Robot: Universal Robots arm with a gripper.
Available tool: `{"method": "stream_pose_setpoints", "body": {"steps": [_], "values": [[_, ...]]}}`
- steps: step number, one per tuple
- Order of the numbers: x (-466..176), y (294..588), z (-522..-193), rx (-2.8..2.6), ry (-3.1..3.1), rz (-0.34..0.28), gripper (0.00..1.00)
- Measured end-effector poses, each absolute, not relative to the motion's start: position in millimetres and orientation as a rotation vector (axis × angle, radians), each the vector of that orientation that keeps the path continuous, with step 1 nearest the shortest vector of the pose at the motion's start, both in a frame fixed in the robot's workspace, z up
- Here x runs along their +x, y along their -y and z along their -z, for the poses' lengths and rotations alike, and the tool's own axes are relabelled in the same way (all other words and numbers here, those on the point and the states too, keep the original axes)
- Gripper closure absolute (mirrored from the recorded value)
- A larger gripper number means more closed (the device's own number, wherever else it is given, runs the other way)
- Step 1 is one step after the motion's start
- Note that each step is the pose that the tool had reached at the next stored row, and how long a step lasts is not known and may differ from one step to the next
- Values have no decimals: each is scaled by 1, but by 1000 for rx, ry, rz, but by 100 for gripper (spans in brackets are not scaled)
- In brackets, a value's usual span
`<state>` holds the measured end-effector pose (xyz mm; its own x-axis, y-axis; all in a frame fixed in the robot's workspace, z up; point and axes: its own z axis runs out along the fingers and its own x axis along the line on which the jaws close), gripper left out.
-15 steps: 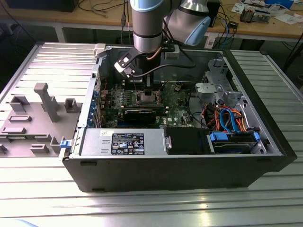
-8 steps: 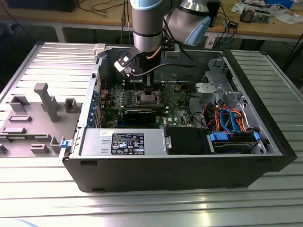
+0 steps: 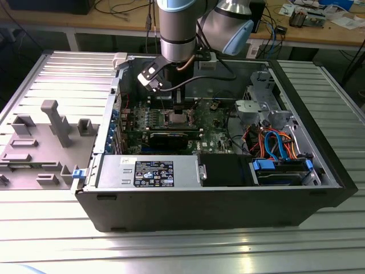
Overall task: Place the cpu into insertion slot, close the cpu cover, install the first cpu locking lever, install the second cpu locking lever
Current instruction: 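Close the cpu cover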
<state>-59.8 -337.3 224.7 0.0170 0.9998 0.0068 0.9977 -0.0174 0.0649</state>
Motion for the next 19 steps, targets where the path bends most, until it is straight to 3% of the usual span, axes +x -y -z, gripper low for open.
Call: {"method": "stream_pose_setpoints", "body": {"steps": [19], "values": [[-60, 337, -230, 2211, -2173, -76, 89]]}}
